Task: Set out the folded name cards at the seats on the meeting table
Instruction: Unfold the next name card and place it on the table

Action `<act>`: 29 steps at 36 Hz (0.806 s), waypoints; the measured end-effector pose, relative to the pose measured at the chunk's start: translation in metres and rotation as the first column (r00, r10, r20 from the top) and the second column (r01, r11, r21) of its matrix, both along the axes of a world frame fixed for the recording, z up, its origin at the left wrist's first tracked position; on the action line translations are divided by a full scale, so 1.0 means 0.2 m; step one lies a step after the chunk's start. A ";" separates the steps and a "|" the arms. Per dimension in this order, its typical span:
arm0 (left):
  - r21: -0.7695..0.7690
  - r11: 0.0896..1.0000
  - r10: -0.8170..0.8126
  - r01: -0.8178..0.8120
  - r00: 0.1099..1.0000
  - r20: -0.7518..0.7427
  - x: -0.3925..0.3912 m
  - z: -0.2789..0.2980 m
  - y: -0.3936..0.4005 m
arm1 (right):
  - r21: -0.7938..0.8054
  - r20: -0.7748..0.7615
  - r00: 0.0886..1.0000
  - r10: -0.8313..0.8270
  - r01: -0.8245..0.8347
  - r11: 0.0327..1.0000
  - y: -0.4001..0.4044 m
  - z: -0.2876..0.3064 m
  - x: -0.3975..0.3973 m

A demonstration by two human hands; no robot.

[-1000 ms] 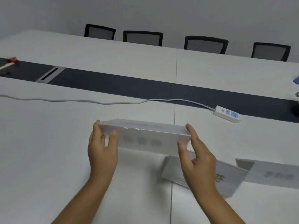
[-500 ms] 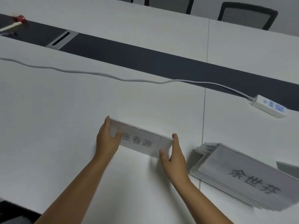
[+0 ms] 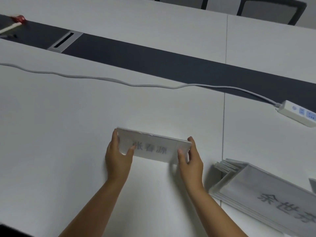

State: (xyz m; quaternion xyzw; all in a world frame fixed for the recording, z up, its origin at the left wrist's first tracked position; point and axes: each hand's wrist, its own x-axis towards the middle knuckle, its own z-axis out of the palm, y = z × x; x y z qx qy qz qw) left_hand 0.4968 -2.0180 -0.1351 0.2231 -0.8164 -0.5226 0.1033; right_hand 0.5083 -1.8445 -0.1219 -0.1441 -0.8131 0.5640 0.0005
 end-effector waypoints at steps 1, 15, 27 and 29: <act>0.006 1.000 0.014 -0.014 1.000 -0.003 0.00 0.00 0.01 | -0.003 0.004 1.000 0.005 -0.005 1.000 0.00 0.00 -0.02; -0.046 0.998 -0.037 0.036 0.999 -0.006 -0.11 -0.02 -0.05 | 0.032 0.004 1.000 -0.009 0.009 0.999 -0.03 0.00 -0.09; -0.068 0.997 -0.042 0.041 0.999 -0.021 -0.20 -0.03 -0.07 | 0.065 0.005 1.000 0.020 -0.020 0.998 -0.04 0.02 -0.19; -0.074 0.997 -0.039 0.038 0.999 -0.017 -0.22 -0.02 -0.07 | 0.064 0.011 1.000 0.017 -0.018 0.998 -0.05 0.02 -0.21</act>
